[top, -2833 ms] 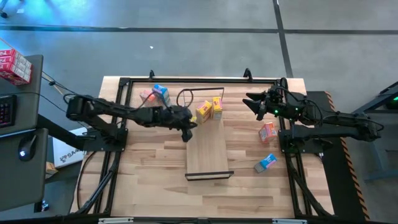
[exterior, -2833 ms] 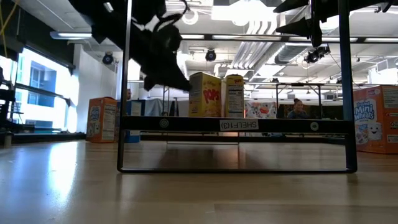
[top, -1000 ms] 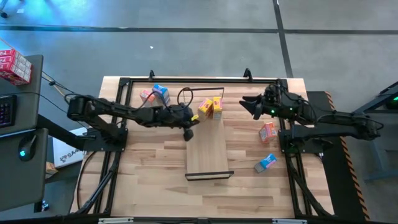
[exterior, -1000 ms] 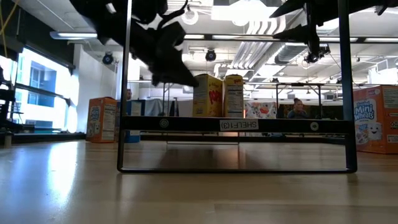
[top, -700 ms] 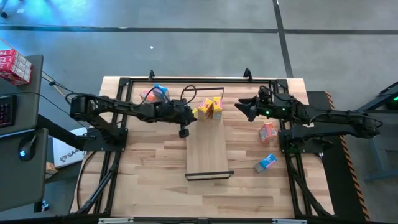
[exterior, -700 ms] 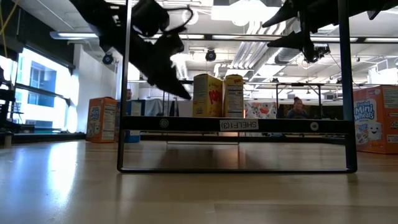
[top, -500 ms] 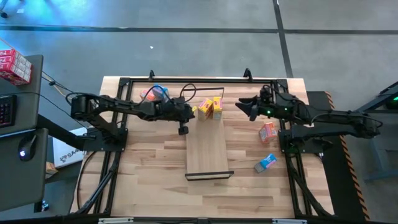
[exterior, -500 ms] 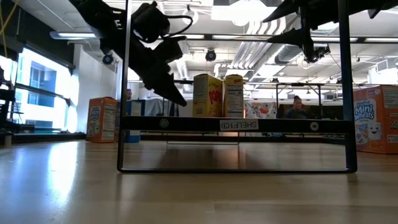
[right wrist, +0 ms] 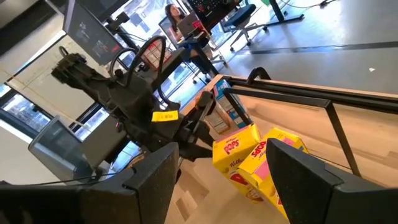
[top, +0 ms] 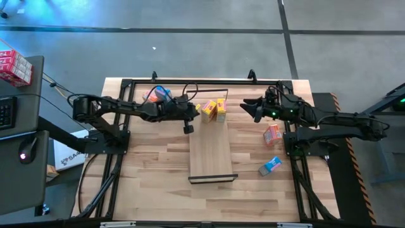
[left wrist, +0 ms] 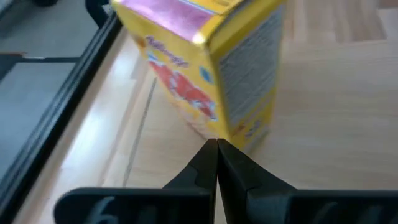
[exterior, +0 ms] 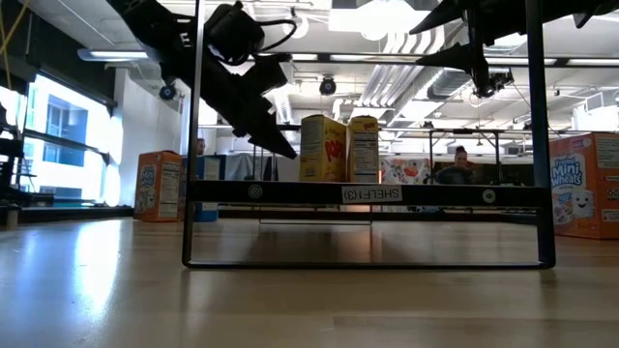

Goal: Stack cereal on shelf
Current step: Stack the yellow cereal box on the shelf aligned with the other yellow cereal box

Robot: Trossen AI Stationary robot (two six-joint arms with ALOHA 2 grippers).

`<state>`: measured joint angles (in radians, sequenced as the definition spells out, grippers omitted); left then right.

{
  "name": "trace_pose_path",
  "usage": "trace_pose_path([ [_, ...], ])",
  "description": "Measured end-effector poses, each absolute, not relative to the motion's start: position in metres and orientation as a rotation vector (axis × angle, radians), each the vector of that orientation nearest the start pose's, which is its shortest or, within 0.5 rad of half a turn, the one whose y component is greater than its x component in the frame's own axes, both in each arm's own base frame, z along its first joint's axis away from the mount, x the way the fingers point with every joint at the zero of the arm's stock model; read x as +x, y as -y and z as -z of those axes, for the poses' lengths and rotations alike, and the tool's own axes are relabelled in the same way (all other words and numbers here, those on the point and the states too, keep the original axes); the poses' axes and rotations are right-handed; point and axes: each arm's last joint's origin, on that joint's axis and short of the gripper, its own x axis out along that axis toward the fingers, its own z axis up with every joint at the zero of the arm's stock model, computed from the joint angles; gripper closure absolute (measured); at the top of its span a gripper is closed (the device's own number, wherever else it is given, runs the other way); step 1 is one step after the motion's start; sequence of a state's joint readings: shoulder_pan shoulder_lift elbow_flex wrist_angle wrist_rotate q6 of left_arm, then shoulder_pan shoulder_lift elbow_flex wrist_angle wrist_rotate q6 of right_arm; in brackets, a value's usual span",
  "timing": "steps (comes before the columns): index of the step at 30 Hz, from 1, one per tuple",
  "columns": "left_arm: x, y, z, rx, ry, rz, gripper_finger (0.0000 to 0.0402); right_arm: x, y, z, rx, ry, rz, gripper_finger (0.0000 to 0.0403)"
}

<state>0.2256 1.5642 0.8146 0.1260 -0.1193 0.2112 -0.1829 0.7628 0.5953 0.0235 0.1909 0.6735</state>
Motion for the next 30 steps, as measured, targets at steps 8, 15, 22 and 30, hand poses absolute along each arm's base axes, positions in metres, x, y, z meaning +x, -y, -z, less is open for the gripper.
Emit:
trace_pose_path([
  [8,0.311,-0.065,-0.190,0.104,-0.622,-0.261,0.0401,0.172,0.037,-0.289,0.697,-0.022,0.414,0.0162],
  [15,0.315,-0.063,-0.184,0.084,-0.621,-0.267,0.0401,0.172,0.037,-0.285,0.719,-0.054,0.423,0.0162],
  [22,0.309,-0.059,-0.189,0.128,-0.665,-0.339,0.0401,0.172,0.036,-0.285,0.722,-0.069,0.395,0.0162],
  [30,0.309,-0.072,-0.190,0.142,-0.641,-0.415,0.0401,0.172,0.036,-0.285,0.701,-0.077,0.395,0.0162],
])
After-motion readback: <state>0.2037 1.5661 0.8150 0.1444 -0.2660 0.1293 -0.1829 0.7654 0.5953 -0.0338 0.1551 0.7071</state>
